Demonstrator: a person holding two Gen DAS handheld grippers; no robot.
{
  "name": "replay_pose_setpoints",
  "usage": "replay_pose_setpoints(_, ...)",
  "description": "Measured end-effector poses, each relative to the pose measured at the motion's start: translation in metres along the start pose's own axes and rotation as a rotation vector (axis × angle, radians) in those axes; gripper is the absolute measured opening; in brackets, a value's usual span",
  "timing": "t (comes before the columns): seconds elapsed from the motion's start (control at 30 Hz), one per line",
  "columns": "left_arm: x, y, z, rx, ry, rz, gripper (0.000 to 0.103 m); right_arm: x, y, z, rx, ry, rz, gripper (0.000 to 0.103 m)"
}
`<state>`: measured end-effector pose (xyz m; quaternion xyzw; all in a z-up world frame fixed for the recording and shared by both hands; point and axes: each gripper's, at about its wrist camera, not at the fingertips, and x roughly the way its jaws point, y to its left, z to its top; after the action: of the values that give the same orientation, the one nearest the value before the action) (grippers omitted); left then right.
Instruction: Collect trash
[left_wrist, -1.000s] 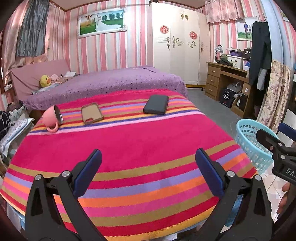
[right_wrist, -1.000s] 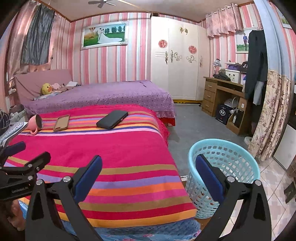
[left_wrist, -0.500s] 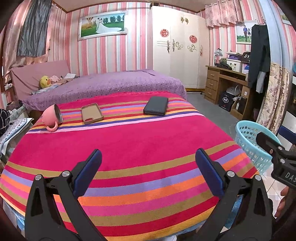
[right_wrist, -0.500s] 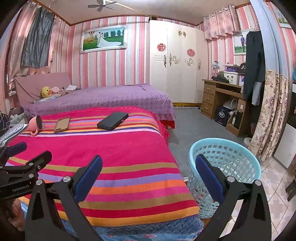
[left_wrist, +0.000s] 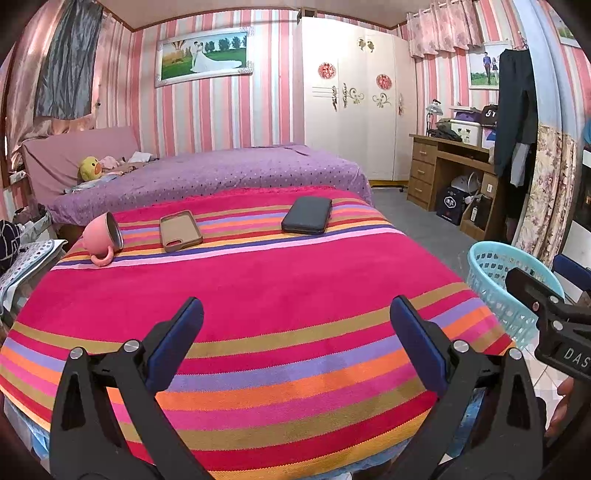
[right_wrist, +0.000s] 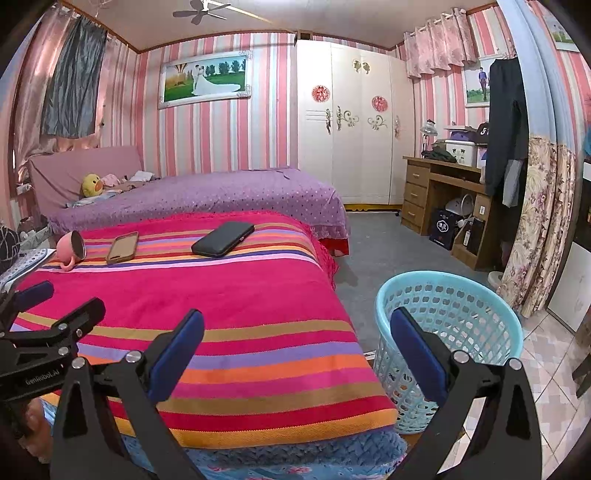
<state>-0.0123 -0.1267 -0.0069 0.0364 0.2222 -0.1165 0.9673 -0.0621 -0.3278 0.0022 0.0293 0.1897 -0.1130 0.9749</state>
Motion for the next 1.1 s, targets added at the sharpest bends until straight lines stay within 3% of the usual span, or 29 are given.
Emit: replay_pose_setpoints(1.1, -0.0045, -0.0029, -0.0019, 0.007, -0.018, 0.016, 0.098, -0.0009, 0.0017, -0.0014, -0.002, -0.004, -0.004, 0.098)
